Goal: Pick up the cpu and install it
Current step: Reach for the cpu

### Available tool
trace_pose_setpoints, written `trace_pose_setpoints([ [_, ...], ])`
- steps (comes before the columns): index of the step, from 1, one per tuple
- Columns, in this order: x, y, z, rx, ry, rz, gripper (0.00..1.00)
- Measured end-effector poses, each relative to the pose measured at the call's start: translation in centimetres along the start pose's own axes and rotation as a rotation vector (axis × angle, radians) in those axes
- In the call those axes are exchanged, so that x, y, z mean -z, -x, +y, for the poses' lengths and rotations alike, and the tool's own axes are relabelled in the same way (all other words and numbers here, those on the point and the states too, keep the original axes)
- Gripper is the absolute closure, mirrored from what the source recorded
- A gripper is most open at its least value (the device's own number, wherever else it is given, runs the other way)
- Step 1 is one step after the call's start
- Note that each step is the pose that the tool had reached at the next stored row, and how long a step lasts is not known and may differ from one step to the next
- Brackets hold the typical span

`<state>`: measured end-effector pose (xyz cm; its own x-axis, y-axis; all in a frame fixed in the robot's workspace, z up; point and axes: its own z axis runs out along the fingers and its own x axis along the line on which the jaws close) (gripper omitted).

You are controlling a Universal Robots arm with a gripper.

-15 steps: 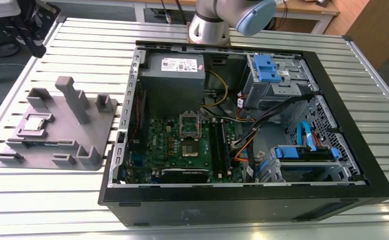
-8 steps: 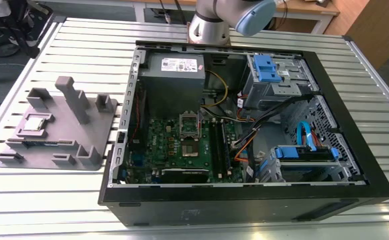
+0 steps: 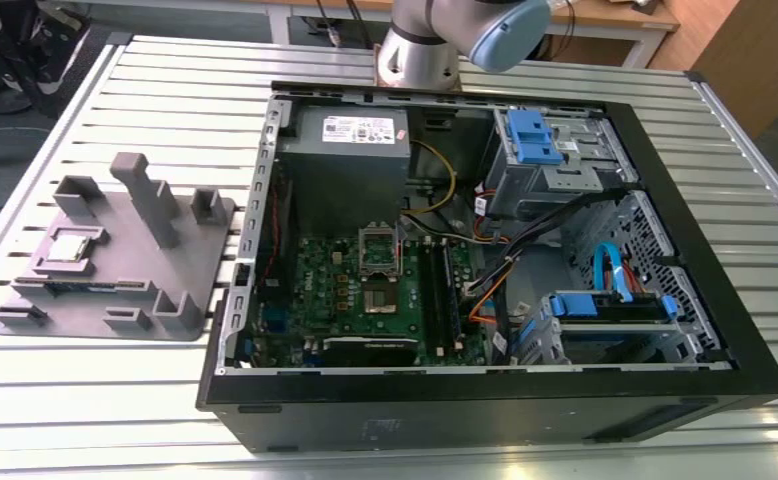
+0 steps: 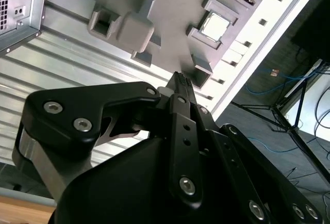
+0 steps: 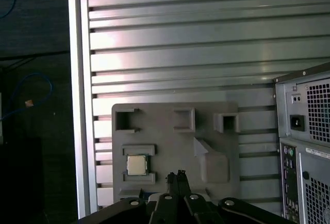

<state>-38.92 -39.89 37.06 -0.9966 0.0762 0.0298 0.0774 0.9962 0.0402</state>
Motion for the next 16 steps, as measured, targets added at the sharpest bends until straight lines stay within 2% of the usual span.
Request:
trace_pose_setpoints([
  [12, -0.42, -2.24, -0.19, 0.0, 0.0, -0.0008, 0.89],
  [16, -0.84, -2.83, -0.25, 0.0, 0.0002, -0.0011, 0.89],
])
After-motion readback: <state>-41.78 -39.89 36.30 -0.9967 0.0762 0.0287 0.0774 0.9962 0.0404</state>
